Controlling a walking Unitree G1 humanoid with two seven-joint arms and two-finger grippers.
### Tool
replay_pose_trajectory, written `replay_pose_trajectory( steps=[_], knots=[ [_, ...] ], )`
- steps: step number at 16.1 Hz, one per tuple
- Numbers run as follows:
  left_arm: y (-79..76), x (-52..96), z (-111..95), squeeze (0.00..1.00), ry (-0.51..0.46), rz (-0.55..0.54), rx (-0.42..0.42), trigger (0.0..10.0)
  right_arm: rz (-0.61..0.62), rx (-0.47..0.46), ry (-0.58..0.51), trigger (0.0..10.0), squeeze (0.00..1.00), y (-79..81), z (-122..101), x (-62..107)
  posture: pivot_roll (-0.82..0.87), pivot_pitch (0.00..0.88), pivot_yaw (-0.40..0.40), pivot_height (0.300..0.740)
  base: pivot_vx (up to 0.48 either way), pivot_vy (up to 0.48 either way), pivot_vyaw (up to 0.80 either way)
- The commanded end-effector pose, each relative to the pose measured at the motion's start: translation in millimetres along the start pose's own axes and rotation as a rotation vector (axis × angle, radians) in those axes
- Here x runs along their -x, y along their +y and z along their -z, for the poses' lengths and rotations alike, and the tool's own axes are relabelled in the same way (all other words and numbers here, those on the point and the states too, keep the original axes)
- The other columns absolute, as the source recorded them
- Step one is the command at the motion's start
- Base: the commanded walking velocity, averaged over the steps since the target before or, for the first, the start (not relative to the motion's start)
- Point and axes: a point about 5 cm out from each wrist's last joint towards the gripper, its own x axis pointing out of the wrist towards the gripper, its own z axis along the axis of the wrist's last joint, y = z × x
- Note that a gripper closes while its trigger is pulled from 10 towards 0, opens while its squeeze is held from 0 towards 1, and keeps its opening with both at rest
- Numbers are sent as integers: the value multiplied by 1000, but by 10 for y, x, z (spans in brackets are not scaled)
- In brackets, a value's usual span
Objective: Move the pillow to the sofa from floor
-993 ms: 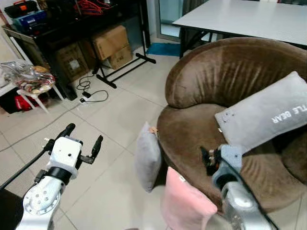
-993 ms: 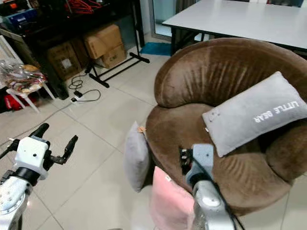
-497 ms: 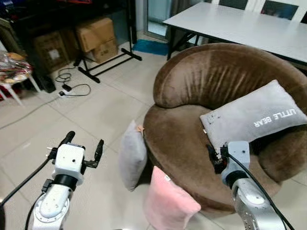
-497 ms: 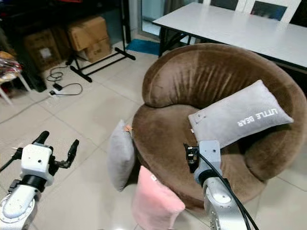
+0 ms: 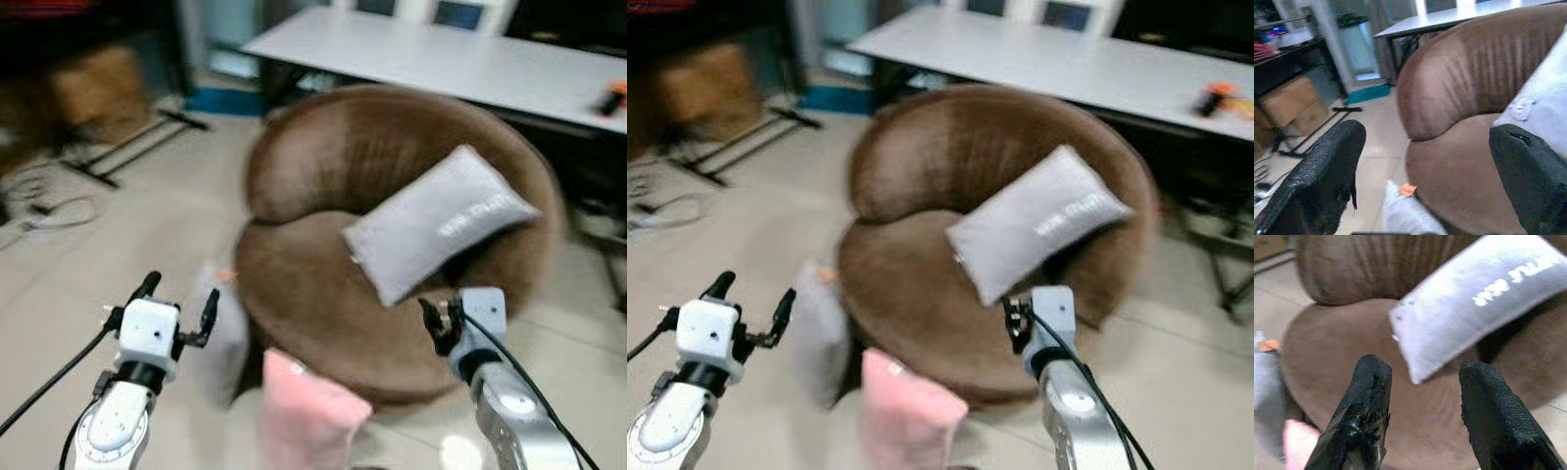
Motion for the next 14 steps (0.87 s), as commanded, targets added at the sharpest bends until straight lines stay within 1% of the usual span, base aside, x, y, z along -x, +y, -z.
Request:
replay_pose_trajectory(
  steps=[1, 3, 7, 12, 14],
  knots=[
    [7, 0, -41, 0, -17, 4, -15, 10000, -7, 7, -16, 10000, 0, 1, -43, -14, 1, 14, -28, 740, 311, 0, 0],
    [11, 0, -40, 0, -16, 4, -18, 10000, -21, 12, -18, 10000, 0, 20, -54, -19, 1, 13, -30, 740, 304, 0, 0],
    [36, 16, -17, 0, -1, -40, -35, 10000, -58, 18, -17, 10000, 0, 62, -62, -46, 10, 10, -46, 740, 0, 0, 0],
    [27, 31, -8, 0, 6, -51, -30, 10000, -54, 28, -9, 10000, 0, 43, -61, -78, 15, 6, -52, 740, 0, 0, 0],
    [13, 32, -13, 0, -1, -44, -42, 10000, -61, 26, -12, 10000, 0, 70, -63, -82, 15, 3, -52, 740, 0, 0, 0]
  ],
)
